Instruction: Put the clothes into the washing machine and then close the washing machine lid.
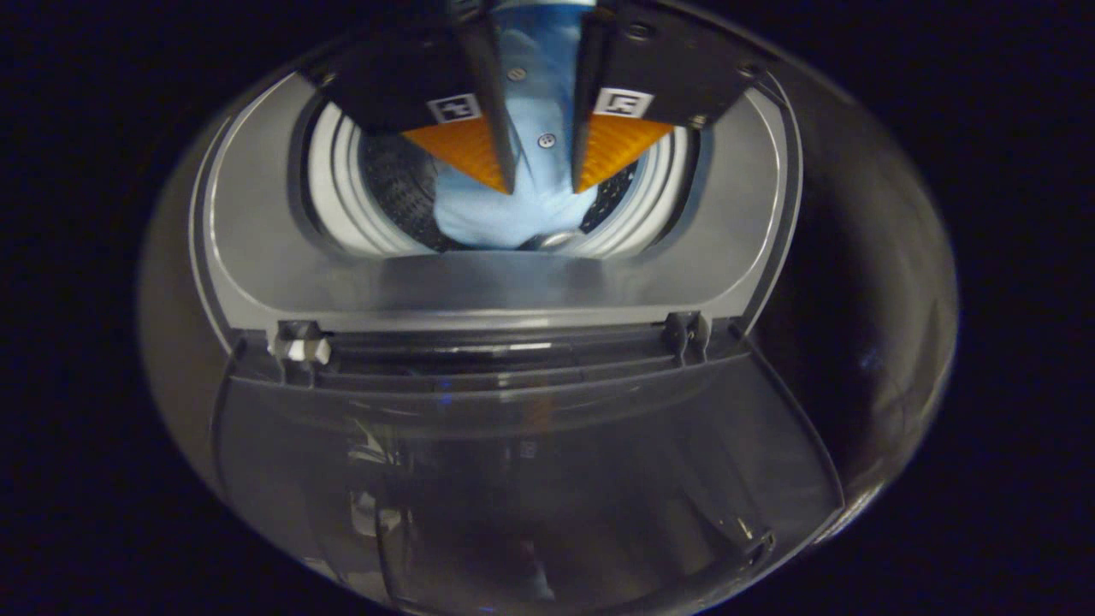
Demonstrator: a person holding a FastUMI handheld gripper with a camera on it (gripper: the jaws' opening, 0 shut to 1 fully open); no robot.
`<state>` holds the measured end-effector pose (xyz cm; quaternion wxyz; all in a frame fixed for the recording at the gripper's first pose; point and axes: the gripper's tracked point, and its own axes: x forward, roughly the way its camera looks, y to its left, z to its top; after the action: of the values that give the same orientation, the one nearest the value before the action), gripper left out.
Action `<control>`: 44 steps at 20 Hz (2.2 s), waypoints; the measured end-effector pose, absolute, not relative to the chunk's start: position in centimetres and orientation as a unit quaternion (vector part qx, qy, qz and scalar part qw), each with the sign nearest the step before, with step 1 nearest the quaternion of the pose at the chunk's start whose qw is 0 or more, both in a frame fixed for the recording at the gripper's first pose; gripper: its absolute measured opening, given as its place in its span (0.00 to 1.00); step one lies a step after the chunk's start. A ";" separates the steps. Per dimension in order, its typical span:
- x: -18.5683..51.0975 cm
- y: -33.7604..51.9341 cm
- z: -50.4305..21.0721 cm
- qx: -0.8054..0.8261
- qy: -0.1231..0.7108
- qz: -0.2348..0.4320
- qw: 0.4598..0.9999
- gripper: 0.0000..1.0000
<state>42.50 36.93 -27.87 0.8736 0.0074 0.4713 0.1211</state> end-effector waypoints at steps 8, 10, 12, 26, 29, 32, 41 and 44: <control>43.1 35.7 -24.4 0.005 0.417 0.110 0.902 0.98; 43.6 35.4 -22.4 0.013 0.387 0.101 0.917 0.98; 44.3 34.9 -20.1 0.008 0.350 0.093 0.932 0.98; 49.0 33.6 2.3 -0.019 0.099 0.066 0.993 0.97; 51.0 33.3 5.6 0.001 0.058 0.054 0.997 0.97; 52.6 33.5 6.6 0.018 0.033 0.049 0.998 0.97; 60.2 37.0 3.7 0.032 0.032 0.047 0.998 0.96; 61.9 36.9 1.9 -0.008 0.035 0.027 0.999 0.96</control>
<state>61.91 36.89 1.86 0.9990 -0.0080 0.0346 0.0274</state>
